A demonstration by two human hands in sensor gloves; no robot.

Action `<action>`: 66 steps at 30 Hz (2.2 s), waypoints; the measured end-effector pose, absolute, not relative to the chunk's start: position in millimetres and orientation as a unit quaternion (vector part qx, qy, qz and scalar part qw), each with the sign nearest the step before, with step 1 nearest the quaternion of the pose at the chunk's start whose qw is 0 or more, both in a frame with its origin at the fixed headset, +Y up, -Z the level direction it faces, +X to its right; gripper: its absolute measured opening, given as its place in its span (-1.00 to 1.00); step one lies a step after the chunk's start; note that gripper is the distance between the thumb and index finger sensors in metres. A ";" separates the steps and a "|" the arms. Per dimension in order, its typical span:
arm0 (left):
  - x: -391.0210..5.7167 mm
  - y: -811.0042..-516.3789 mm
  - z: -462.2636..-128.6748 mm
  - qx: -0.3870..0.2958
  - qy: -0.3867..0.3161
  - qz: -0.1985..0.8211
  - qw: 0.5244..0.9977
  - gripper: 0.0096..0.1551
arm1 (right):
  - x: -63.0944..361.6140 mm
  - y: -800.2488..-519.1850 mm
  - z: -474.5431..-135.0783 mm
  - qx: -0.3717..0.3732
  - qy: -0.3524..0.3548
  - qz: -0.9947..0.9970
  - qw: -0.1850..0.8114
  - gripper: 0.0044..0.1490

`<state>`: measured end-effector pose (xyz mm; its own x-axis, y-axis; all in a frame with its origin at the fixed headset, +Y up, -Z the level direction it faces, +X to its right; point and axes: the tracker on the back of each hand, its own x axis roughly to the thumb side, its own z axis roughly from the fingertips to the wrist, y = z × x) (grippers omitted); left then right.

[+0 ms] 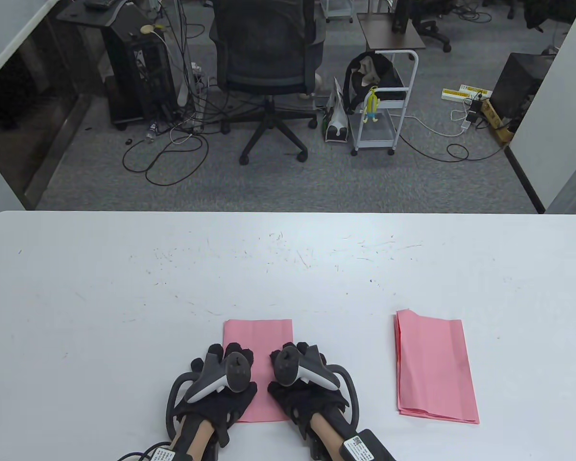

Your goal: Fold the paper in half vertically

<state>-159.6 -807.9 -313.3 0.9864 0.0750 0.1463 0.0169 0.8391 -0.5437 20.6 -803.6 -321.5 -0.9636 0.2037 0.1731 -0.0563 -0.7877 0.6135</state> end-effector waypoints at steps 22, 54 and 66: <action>-159.3 -808.6 -313.9 -0.286 -0.082 0.019 0.954 -0.08 | 28.8 -757.3 -307.0 0.128 0.286 0.941 0.128 -0.17; -158.7 -808.8 -313.5 -0.287 -0.082 0.021 0.954 -0.09 | 13.7 -779.9 -379.3 0.042 0.345 0.930 0.118 -0.17; -158.8 -809.0 -313.7 -0.288 -0.082 0.022 0.954 -0.08 | 16.1 -782.2 -388.0 0.037 0.332 0.935 0.120 -0.19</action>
